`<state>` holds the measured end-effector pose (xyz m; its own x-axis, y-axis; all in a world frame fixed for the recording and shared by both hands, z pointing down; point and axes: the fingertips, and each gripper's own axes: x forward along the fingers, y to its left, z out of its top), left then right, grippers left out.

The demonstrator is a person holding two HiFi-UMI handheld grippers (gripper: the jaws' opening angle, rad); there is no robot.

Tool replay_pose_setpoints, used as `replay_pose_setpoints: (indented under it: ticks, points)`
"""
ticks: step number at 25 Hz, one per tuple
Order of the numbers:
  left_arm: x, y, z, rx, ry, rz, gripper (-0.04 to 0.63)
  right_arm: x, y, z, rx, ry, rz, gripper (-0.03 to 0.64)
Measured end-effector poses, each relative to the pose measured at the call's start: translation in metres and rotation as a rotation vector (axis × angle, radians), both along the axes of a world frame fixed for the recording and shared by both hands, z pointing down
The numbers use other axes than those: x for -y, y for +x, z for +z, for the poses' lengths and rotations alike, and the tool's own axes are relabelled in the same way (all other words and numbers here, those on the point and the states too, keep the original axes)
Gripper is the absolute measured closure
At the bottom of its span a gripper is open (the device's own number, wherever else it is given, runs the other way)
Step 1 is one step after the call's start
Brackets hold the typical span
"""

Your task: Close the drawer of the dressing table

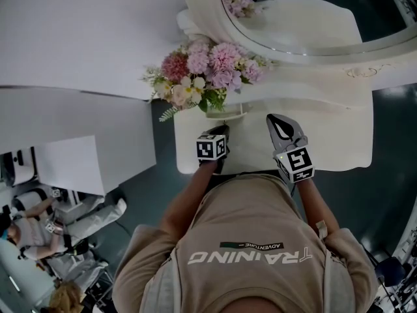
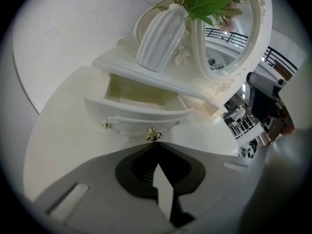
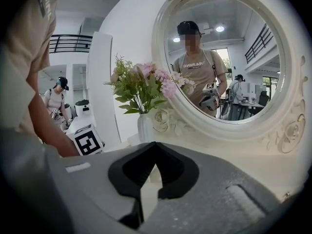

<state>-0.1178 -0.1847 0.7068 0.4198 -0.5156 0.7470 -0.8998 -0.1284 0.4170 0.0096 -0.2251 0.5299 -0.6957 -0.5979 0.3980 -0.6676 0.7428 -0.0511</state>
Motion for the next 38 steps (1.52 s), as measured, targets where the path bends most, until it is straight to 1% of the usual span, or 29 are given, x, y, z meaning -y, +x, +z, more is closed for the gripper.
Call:
replay_pose_setpoints:
  ticks: [11,15,17,22,26,30,38]
  points:
    - [0.001,0.000,0.000,0.021,-0.003,-0.002,0.577,0.007,0.001,0.002,0.006,-0.007,-0.016,0.614]
    - [0.004,-0.002,-0.003,0.052,0.017,0.009,0.577,0.006,0.000,0.004,0.010,-0.015,-0.025,0.615]
    - [0.006,-0.004,-0.004,0.051,0.019,0.009,0.577,0.006,0.000,0.005,0.008,-0.018,-0.027,0.615]
    - [0.008,-0.001,-0.005,0.060,0.024,0.047,0.577,0.006,0.001,0.008,0.006,-0.022,-0.025,0.614]
    - [0.013,0.004,-0.011,0.063,0.051,0.062,0.577,0.005,0.000,0.009,0.008,-0.025,-0.022,0.615]
    - [0.019,0.002,-0.010,0.057,0.050,0.049,0.577,0.004,0.002,0.011,0.009,-0.031,-0.015,0.615]
    - [0.022,-0.001,-0.009,0.069,0.054,0.049,0.577,0.002,0.006,0.012,0.002,-0.033,-0.008,0.615]
